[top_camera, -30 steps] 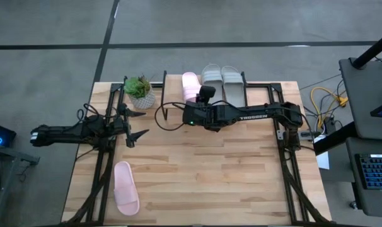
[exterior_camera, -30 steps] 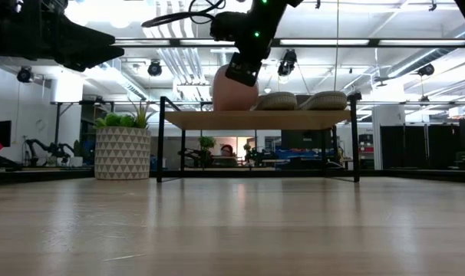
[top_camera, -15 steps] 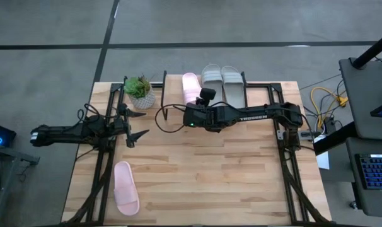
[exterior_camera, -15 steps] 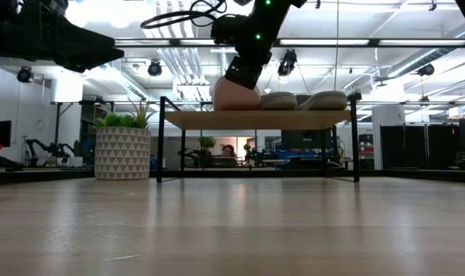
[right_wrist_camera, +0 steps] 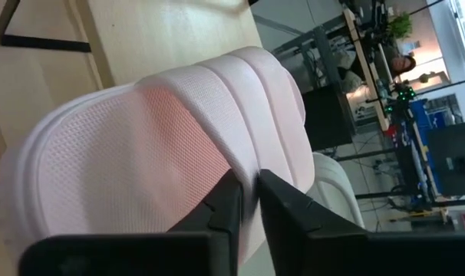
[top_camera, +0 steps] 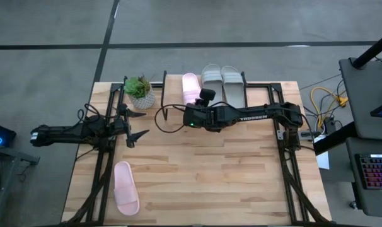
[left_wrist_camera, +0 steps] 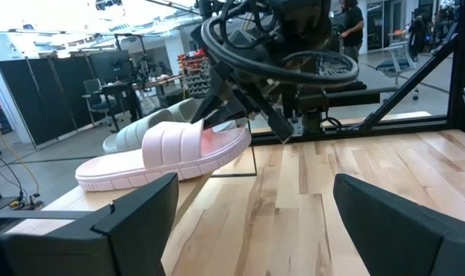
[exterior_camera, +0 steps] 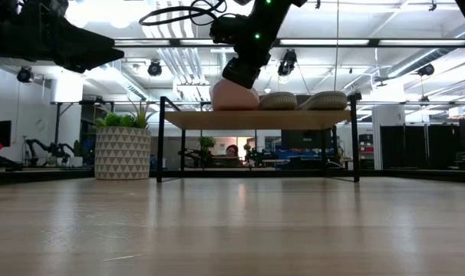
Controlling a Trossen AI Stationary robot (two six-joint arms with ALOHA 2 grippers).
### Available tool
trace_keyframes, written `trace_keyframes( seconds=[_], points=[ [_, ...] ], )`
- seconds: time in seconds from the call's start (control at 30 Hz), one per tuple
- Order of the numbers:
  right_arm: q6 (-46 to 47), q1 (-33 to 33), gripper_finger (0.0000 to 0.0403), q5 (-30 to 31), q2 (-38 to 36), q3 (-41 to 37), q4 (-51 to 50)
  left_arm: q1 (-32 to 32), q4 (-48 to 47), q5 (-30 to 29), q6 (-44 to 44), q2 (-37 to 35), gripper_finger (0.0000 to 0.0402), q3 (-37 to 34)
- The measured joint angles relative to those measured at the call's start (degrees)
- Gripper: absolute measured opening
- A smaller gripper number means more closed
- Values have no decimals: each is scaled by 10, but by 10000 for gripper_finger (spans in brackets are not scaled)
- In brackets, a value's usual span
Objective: Pick and place slides into the shelf
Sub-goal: Put the top pink slide on the shelf, then put the pink slide on the shelf
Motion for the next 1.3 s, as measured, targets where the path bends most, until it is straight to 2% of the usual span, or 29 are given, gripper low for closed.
trace_keyframes(
  seconds=[0.43,0.63,0.97,1.13,1.3],
  points=[
    [-6,0,167,0,0,0,-2,0,-2,0,0,0,331,0],
    [-15,0,211,0,0,0,-2,0,-2,0,0,0,331,0],
    [-27,2,232,-4,0,14,-16,0,-2,0,0,0,331,0],
    [-11,4,235,-67,-1,32,-35,0,-12,0,0,0,331,0],
    [-15,6,235,-71,-1,43,-49,0,-11,0,0,0,331,0]
  ],
)
